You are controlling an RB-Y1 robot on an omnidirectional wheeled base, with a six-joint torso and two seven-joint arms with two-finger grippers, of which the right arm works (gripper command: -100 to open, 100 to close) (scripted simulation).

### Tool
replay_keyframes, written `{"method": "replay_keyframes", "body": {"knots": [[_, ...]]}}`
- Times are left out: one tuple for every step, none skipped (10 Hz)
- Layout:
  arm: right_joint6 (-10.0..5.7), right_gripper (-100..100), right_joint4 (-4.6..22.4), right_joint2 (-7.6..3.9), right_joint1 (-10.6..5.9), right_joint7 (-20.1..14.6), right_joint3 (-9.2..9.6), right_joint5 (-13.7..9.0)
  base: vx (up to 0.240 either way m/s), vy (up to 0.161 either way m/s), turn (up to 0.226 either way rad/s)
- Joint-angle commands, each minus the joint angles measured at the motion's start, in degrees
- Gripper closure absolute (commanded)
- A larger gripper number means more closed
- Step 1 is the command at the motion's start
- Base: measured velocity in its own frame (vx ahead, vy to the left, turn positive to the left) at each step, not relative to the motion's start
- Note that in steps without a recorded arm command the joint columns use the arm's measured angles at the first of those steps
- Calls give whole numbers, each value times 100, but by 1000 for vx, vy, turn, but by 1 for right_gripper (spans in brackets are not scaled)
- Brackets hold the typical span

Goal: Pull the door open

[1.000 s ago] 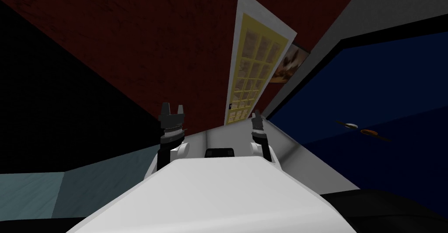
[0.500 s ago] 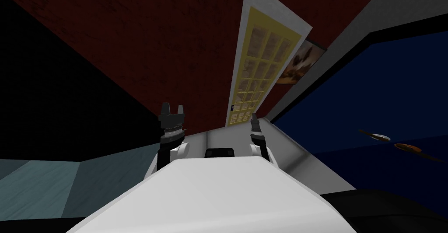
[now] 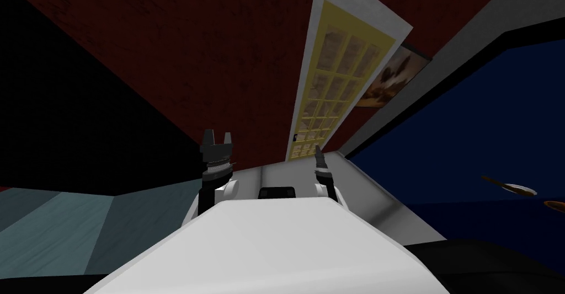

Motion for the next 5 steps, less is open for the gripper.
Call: {"method": "replay_keyframes", "body": {"knots": [[-63, -100, 162, -13, 5, 260, 1, -14, 64, -32, 91], [-121, -100, 313, -23, 1, 426, 1, -26, 80, -37, 122], [-121, -100, 313, -23, 1, 454, 1, -26, 57, -28, 51], [-179, -100, 464, -33, -4, 650, 1, -38, 51, -14, 86], [-239, -100, 618, -40, -8, 809, 1, -50, 73, -27, 147]]}}
